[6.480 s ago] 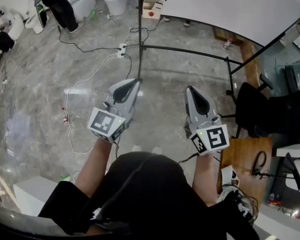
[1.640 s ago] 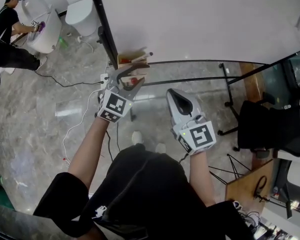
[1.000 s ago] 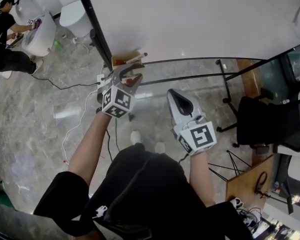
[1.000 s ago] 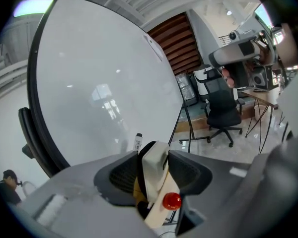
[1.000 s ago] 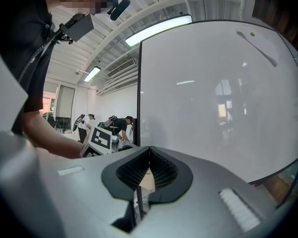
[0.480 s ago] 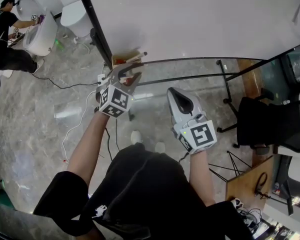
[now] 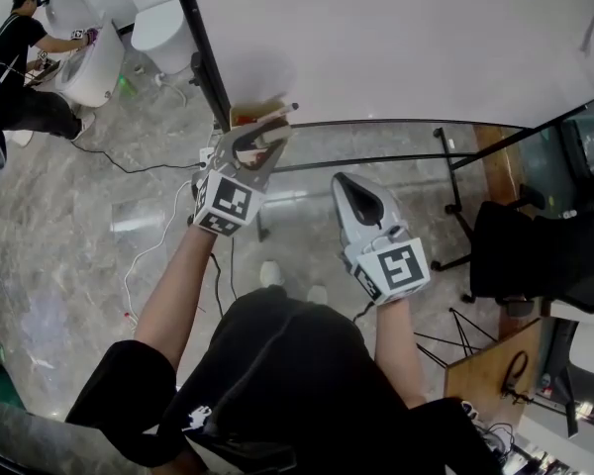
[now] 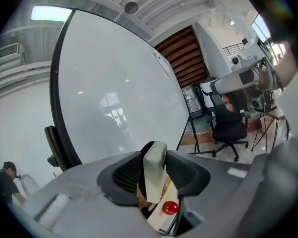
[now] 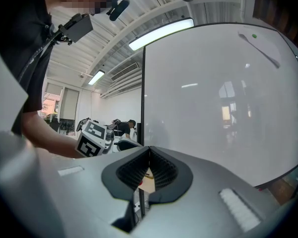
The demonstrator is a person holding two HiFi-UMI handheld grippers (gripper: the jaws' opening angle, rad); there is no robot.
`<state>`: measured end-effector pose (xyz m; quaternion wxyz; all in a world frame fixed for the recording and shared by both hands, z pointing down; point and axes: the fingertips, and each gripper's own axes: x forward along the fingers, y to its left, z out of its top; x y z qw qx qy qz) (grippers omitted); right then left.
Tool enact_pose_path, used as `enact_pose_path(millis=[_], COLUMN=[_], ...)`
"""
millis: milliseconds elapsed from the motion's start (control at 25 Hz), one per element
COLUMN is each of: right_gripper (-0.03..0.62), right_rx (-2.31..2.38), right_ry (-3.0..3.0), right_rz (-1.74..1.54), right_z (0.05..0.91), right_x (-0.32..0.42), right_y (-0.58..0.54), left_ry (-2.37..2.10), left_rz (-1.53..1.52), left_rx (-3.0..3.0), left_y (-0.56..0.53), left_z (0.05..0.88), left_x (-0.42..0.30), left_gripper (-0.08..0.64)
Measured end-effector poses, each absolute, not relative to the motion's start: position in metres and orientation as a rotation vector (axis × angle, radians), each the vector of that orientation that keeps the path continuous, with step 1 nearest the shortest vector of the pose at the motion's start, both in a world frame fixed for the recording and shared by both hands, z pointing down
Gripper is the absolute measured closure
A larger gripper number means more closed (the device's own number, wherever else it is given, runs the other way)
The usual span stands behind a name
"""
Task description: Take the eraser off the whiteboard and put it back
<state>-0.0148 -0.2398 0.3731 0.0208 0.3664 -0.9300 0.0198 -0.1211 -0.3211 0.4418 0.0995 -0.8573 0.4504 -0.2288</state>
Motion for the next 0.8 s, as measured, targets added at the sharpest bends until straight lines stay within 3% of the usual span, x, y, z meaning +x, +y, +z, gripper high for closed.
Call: enact_pose_path(millis=[800], right_gripper=[0.583], right_rx=[0.971], right_ry=[-2.996], right_rz=[-0.027], right_z=[0.348], right_x=[-0.021], right_y=[-0.221], left_ry=[1.488], left_rz=[-0.352], left_rx=[-2.48], left_y=[-0.267], left_z=[0.353], left_x=[-0.126], left_gripper=[0.396])
